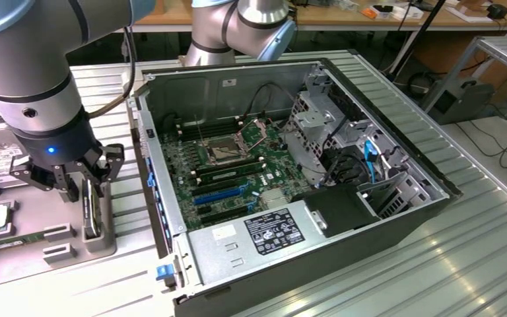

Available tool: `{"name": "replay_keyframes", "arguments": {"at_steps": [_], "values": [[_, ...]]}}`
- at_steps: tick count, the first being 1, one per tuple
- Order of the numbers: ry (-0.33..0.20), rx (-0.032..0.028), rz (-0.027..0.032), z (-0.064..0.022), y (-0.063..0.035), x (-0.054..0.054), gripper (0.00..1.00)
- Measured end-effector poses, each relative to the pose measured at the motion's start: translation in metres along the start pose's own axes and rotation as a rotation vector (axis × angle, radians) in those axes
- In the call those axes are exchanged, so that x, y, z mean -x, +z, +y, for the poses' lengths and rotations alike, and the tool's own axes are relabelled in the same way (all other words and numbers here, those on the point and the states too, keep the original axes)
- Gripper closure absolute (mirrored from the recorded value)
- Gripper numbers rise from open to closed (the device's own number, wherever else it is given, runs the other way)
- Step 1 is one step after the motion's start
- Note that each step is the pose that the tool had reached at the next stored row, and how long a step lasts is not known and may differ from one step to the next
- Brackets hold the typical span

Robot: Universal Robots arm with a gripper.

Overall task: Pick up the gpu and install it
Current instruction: 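Pick up the gpu and move the gpu toward the slot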

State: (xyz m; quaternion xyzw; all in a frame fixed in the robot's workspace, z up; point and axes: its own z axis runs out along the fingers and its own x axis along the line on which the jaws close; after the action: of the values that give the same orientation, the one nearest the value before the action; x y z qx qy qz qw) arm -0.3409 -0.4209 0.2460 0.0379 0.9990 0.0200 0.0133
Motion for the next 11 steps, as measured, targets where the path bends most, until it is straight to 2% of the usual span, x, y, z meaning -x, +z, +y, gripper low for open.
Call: {"name": "replay_keyframes", "arguments": {"at_steps": [4,5,6,11], "values": [[0.000,0.0001,-0.0001,0.0000,0.0001,0.0000,0.58],[0.000,0.0001,-0.0002,0.0000,0.0001,0.0000,0.60],[0.000,0.0001,-0.0001,0.0000,0.0001,0.0000,0.67],[0.000,0.0000,0.0000,0.0000,0.0001,0.0000,0.68]]}}
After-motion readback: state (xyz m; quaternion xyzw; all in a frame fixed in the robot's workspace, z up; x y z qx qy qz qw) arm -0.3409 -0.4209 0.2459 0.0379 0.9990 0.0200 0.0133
